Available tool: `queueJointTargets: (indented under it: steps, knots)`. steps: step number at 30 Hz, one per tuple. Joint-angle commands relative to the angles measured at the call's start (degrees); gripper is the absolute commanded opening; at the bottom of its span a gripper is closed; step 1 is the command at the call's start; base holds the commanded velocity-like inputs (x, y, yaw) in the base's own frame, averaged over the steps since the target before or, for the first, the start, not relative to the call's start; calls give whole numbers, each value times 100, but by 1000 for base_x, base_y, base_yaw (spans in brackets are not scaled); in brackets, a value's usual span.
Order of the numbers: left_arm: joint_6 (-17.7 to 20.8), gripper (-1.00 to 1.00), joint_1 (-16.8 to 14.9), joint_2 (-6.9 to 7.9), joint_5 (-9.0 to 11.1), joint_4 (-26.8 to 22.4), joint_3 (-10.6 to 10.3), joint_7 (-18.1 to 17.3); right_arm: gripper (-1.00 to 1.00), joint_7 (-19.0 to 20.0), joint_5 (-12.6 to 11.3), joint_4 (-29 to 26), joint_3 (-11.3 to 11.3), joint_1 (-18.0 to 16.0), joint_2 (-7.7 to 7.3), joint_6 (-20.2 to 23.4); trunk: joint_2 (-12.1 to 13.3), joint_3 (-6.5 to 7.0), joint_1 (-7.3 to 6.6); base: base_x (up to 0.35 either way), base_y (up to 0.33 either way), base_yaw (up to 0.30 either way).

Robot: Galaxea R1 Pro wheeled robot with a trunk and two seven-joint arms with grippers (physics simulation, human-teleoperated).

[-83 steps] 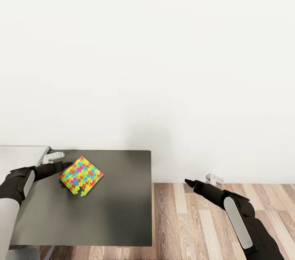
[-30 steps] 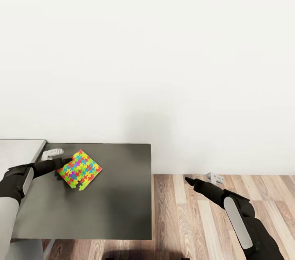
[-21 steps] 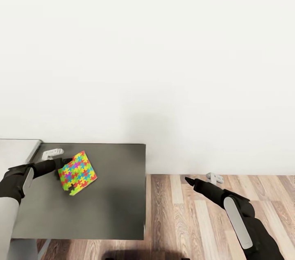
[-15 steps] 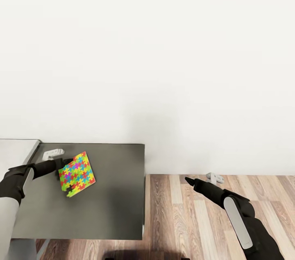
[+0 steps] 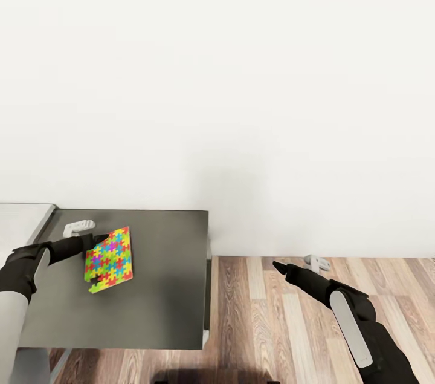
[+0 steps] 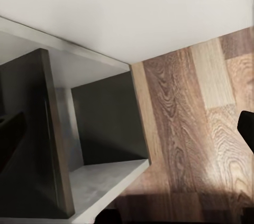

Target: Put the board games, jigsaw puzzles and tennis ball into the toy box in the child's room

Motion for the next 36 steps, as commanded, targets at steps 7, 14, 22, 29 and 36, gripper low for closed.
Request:
queueJointTargets:
  steps: [7, 14, 22, 29, 36]
  knots:
    - [33, 100, -2, -8, -109, 254, 26, -57, 100, 35, 21, -4, -10, -3, 1, 32, -8, -9, 4, -7, -139, 0]
    - [34, 100, -2, -8, -109, 253, 26, -57, 100, 35, 21, -4, -10, -3, 1, 28, -8, -9, 4, -27, -83, 0]
    - [34, 100, -2, -6, -109, 254, 26, -57, 100, 35, 21, -4, -10, -3, 1, 25, -8, -9, 4, -30, -43, 0]
    - [38, 100, -2, -7, -109, 255, 26, -57, 100, 35, 21, -4, -10, -3, 1, 25, -8, -9, 4, -38, -77, 0]
    - [42, 100, -2, -2, -109, 254, 26, -61, 100, 35, 21, -4, -10, -3, 1, 25, -8, -9, 4, -2, -176, 0]
